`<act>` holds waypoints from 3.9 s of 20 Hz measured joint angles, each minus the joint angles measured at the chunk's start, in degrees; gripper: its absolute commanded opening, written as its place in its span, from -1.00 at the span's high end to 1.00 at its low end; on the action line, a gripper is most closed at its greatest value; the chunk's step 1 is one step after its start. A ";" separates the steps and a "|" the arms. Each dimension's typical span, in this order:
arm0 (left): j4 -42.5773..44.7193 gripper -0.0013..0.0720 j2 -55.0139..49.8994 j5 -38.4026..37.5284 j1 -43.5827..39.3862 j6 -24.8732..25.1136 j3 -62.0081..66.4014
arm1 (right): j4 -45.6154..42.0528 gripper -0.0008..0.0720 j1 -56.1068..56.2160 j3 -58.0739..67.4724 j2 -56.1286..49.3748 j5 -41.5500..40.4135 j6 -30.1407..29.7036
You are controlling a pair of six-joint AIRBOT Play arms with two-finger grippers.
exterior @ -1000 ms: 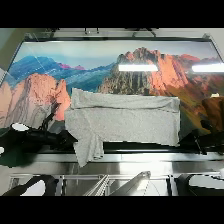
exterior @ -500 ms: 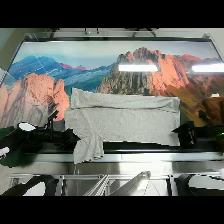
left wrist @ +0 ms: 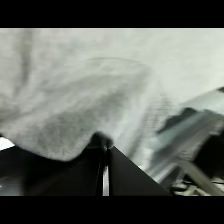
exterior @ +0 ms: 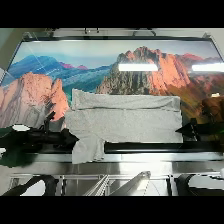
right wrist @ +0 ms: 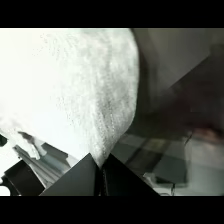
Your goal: Fold the shirts.
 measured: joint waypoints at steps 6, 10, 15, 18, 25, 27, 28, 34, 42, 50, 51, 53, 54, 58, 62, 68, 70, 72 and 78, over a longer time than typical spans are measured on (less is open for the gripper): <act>-14.67 0.91 0.02 -15.02 11.96 6.64 0.81 | 5.79 0.92 -0.07 2.60 0.33 8.28 -0.20; -20.96 0.91 0.02 -18.49 12.48 7.43 5.49 | 13.77 0.92 -0.07 4.72 0.35 10.95 -0.83; -21.14 0.92 -3.19 -14.64 7.58 3.91 18.53 | 23.69 0.92 0.92 6.10 0.31 6.14 -3.21; -19.02 0.93 -10.19 -12.37 3.08 1.57 27.85 | 27.65 0.92 3.23 6.60 -0.31 0.24 -6.27; -10.43 0.95 -30.36 -9.27 -5.11 -5.40 50.99 | 30.67 0.92 8.68 8.79 -4.07 -15.26 -13.70; -8.04 0.95 -34.99 -8.85 -6.21 -7.37 56.52 | 30.91 0.92 9.27 9.86 -5.55 -18.14 -15.93; -7.17 0.95 -37.07 -8.68 -6.56 -8.04 59.01 | 30.95 0.92 9.49 10.34 -6.25 -18.99 -16.87; -4.66 0.07 -46.21 -10.54 -8.28 -10.88 72.74 | 29.20 0.10 10.29 12.37 -8.79 -20.57 -19.41; -4.39 0.07 -48.04 -19.30 -7.87 -15.61 88.67 | 6.10 -0.78 7.15 24.85 -8.66 -13.18 -2.84; -3.98 0.93 -48.22 -12.76 -19.43 -16.33 83.78 | 8.35 0.57 14.75 26.73 -15.91 -12.00 0.83; -3.98 0.95 -48.22 -11.65 -21.16 -15.72 82.51 | 8.13 0.83 15.54 26.64 -16.63 -11.74 1.07; -3.54 0.96 -48.22 -8.63 -24.83 -14.58 80.13 | 8.13 0.92 16.33 26.97 -17.03 -11.19 1.42; -2.89 0.97 -48.22 -6.69 -26.91 -14.08 79.12 | 8.39 0.92 16.39 27.17 -17.20 -10.34 1.42; 3.43 0.96 -48.24 0.59 -34.86 -15.41 77.09 | 9.03 0.93 15.96 28.41 -15.93 -6.43 1.38; 8.79 0.95 -48.63 5.57 -40.26 -18.08 76.61 | 10.62 0.93 15.15 30.80 -12.81 -1.27 1.38; 6.49 0.94 -50.18 7.48 -41.92 -19.61 76.43 | 23.12 0.92 16.37 33.59 -6.51 7.08 1.38; -0.44 0.94 -47.63 4.76 -40.28 -16.11 76.41 | 27.06 0.92 19.37 33.86 -4.57 7.98 1.33; -7.89 0.94 -42.97 0.13 -37.38 -12.26 76.43 | 29.79 0.92 24.52 34.01 -2.95 6.56 1.33; -20.57 0.94 -22.43 -15.78 -23.89 -7.41 76.43 | 33.31 0.92 50.38 34.25 -2.40 -16.00 0.59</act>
